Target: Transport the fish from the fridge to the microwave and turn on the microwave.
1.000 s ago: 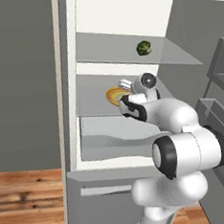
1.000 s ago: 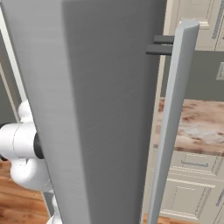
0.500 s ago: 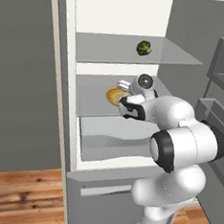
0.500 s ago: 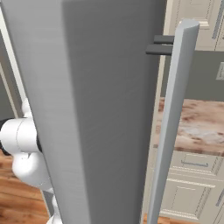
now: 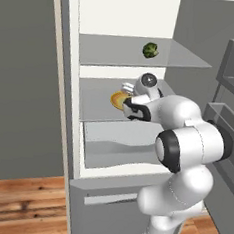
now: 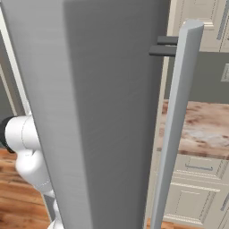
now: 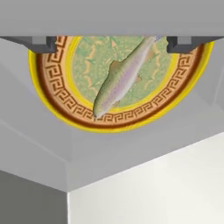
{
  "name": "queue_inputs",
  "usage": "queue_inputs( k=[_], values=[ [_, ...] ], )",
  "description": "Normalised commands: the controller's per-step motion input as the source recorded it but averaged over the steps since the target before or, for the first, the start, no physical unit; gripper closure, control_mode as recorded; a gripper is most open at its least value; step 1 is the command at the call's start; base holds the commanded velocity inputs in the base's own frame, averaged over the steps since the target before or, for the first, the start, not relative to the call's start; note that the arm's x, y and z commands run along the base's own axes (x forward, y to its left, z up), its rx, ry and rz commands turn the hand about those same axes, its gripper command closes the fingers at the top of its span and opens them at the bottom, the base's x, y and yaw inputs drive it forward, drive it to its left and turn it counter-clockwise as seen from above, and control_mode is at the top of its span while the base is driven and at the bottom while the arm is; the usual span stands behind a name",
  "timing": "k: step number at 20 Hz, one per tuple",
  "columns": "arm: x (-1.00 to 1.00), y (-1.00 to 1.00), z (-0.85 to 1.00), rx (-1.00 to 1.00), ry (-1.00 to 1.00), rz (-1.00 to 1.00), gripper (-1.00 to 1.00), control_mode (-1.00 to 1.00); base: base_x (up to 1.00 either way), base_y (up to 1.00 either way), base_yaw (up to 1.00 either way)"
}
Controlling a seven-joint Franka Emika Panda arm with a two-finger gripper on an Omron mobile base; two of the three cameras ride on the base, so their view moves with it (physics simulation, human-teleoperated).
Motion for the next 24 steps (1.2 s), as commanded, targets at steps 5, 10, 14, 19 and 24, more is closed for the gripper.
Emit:
queue_inputs(
  k=[5,10,14,19,24],
  values=[
    [0.14,0.0,-0.1,0.0,0.09,-0.01,-1.0,-1.0,0.0,0.0,0.0],
    [0.16,0.0,-0.13,0.0,0.03,0.0,-1.0,-1.0,0.0,0.0,0.0],
    [0.15,0.0,-0.13,0.0,0.0,0.0,-1.0,-1.0,0.0,0.0,0.0],
    [0.12,0.0,-0.19,-0.02,0.0,0.0,-1.0,-1.0,0.0,0.0,0.0],
    [0.13,0.0,-0.19,-0.06,0.0,0.0,-1.0,-1.0,0.0,0.0,0.0]
  ],
)
